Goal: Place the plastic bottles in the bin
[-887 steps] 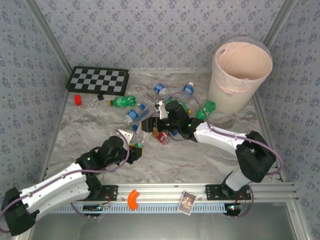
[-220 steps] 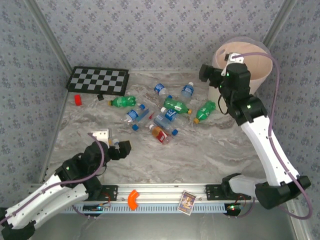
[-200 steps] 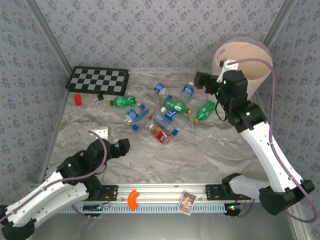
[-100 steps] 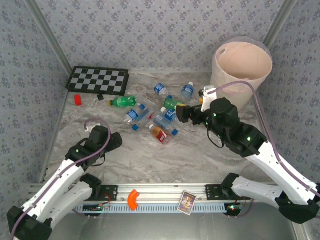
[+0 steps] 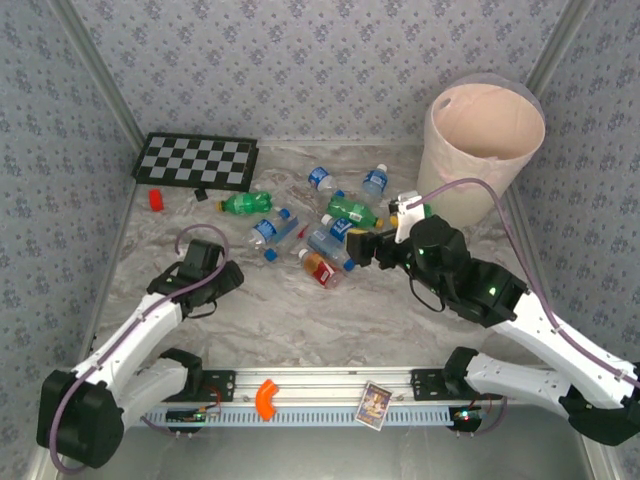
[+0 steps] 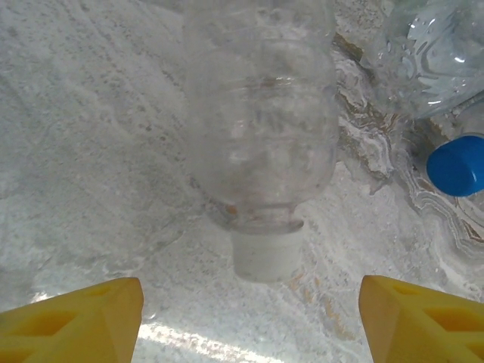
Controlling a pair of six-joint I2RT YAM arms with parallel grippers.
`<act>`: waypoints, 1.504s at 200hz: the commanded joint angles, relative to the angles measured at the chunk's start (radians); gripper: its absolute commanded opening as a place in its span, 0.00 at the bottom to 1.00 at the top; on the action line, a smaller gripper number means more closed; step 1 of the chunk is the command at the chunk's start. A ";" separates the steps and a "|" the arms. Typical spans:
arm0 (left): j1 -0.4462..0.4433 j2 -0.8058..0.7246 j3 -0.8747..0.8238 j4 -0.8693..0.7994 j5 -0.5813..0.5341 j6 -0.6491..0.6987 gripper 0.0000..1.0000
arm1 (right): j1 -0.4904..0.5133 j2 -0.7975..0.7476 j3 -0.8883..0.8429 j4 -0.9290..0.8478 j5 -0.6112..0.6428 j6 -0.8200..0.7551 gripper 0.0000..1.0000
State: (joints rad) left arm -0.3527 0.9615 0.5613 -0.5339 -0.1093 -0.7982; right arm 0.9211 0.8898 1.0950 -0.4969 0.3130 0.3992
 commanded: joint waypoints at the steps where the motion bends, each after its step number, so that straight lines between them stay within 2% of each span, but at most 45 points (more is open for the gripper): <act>1: 0.018 0.052 0.005 0.050 0.054 0.035 0.71 | 0.012 -0.004 -0.024 0.034 0.028 0.025 1.00; 14: 0.030 0.097 0.015 0.037 0.056 0.044 0.67 | 0.020 0.002 -0.026 0.034 0.030 0.041 1.00; 44: 0.061 0.149 -0.001 0.067 0.062 0.064 0.63 | 0.057 0.010 -0.028 0.011 0.067 0.081 0.99; 64: 0.092 0.173 -0.012 0.112 0.098 0.079 0.61 | 0.086 0.008 -0.049 0.012 0.090 0.111 0.99; 77: 0.103 0.201 -0.013 0.144 0.114 0.086 0.56 | 0.107 0.009 -0.062 0.015 0.108 0.130 0.99; 119: 0.108 0.282 -0.013 0.225 0.173 0.083 0.48 | 0.139 0.015 -0.089 0.021 0.111 0.148 0.99; 165: 0.109 0.240 -0.034 0.252 0.182 0.096 0.41 | 0.135 0.006 -0.093 -0.002 0.097 0.145 0.99; 214: 0.106 0.100 -0.024 0.193 0.205 0.164 0.31 | 0.129 0.016 -0.144 0.108 0.050 0.194 1.00; 263: -0.019 -0.172 -0.023 0.179 0.205 0.210 0.30 | 0.105 0.056 -0.129 0.176 -0.050 0.181 0.99; 301: -0.176 -0.263 0.003 0.224 0.210 0.245 0.29 | 0.073 0.096 -0.125 0.236 -0.150 0.174 1.00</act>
State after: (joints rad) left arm -0.4500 0.7326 0.5308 -0.3393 0.0902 -0.6018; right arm 1.0084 0.9657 0.9565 -0.3305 0.2466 0.5694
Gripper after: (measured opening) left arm 0.305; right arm 0.994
